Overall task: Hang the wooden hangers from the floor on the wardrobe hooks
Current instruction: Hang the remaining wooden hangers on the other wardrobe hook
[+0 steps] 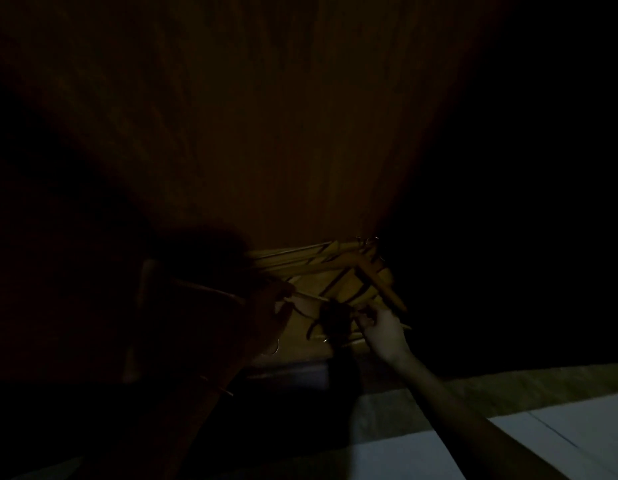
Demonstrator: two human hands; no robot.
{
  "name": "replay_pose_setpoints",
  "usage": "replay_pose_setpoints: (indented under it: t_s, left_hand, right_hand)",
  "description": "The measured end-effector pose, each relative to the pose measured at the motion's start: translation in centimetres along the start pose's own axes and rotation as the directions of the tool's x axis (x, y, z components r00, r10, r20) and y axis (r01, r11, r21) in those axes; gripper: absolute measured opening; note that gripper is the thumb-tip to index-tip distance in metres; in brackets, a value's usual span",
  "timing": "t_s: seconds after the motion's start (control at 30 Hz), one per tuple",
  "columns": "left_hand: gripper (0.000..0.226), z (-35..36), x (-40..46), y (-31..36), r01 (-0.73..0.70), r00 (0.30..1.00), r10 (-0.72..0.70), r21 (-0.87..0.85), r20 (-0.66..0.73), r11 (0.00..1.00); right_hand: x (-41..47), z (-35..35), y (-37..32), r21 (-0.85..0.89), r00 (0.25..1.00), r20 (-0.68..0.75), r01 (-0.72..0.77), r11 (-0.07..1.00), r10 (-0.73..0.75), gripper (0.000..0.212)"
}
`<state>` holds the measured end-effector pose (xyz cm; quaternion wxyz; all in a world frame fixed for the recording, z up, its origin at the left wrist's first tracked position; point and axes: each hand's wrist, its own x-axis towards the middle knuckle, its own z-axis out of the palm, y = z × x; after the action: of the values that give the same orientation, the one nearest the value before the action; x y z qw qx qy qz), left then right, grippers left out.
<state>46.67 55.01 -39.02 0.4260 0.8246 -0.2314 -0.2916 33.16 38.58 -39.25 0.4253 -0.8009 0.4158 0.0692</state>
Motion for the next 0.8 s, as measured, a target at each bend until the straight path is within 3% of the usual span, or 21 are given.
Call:
replay_pose_setpoints:
  t_s: [0.03, 0.13, 0.17, 0.33, 0.5, 0.63, 0.8]
  left_hand:
    - [0.009, 1.1, 1.6, -1.4, -0.059, 0.998, 0.058, -0.031, -0.014, 0.998]
    - [0.048, 4.6, 5.9, -3.7, -0.188, 0.978, 0.19, 0.021, -0.089, 0.982]
    - [0.051, 5.5, 7.4, -4.7, -0.201, 0.977, 0.204, 0.049, -0.06, 0.978]
    - [0.027, 8.7, 13.0, -8.9, -0.224, 0.973, 0.229, 0.195, -0.002, 0.955]
    - [0.031, 10.0, 17.7, -11.3, -0.315, 0.941, 0.338, 0.399, 0.013, 0.861]
    - [0.037, 9.9, 19.5, -11.8, -0.247, 0.933, 0.353, 0.594, -0.066, 0.765]
    - [0.036, 9.9, 19.9, -12.1, -0.196, 0.927, 0.359, 0.681, -0.105, 0.706]
  right_hand:
    - [1.8, 0.6, 0.6, -0.013, 1.0, -0.022, 0.013, 1.0, -0.013, 0.021]
    - [7.1, 2.0, 2.1, -0.031, 0.994, -0.09, 0.062, 0.998, -0.065, 0.025]
    - [8.7, 2.4, 2.6, -0.053, 0.991, -0.106, 0.072, 0.996, -0.077, 0.027]
    - [15.4, 3.9, 5.8, -0.199, 0.98, -0.158, 0.084, 0.976, -0.117, 0.039]
    - [19.0, 4.8, 8.1, -0.364, 0.962, -0.251, 0.013, 0.931, -0.112, 0.047]
    - [19.5, 4.9, 9.7, -0.439, 0.941, -0.331, -0.082, 0.895, -0.076, 0.05]
    - [19.5, 5.5, 11.2, -0.505, 0.908, -0.413, -0.158, 0.849, -0.076, 0.04]
